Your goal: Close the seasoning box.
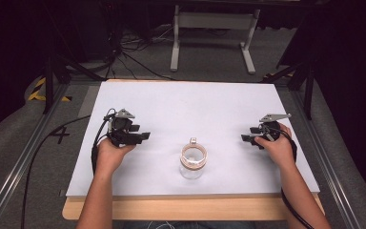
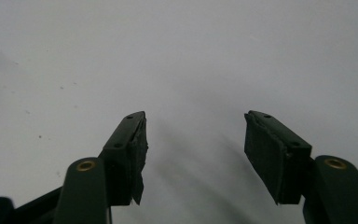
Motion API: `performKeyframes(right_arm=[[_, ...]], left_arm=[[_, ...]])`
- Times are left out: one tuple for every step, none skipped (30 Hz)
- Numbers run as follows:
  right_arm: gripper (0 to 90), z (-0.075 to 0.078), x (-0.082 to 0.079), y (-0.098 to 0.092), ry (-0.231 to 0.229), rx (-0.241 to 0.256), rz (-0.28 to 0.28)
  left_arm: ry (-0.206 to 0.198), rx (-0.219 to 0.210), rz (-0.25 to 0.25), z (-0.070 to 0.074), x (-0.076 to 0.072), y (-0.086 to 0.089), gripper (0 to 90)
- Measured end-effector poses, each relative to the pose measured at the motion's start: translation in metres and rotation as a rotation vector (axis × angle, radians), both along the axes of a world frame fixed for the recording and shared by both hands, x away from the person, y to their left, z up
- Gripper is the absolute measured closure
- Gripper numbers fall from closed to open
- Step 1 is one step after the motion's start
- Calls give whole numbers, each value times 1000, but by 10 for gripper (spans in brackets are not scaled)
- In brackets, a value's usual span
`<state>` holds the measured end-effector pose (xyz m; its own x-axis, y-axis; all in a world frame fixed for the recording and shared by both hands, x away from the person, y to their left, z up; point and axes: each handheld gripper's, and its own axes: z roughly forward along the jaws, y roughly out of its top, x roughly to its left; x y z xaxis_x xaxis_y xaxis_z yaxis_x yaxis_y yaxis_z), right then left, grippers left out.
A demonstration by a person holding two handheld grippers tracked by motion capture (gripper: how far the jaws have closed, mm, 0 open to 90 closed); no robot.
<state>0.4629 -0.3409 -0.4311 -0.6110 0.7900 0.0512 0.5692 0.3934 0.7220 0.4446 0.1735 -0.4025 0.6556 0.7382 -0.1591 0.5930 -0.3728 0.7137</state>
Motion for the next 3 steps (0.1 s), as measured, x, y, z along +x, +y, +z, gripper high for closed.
performKeyframes(right_arm=[[397, 0, 0, 0, -2, 2, 2], [396, 1, 0, 1, -3, 6, 5], [394, 2, -1, 1, -3, 13, 7]], left_arm=[[7, 9, 10, -2, 1, 0, 401], [19, 27, 27, -3, 2, 0, 385], [35, 53, 47, -6, 3, 0, 376]])
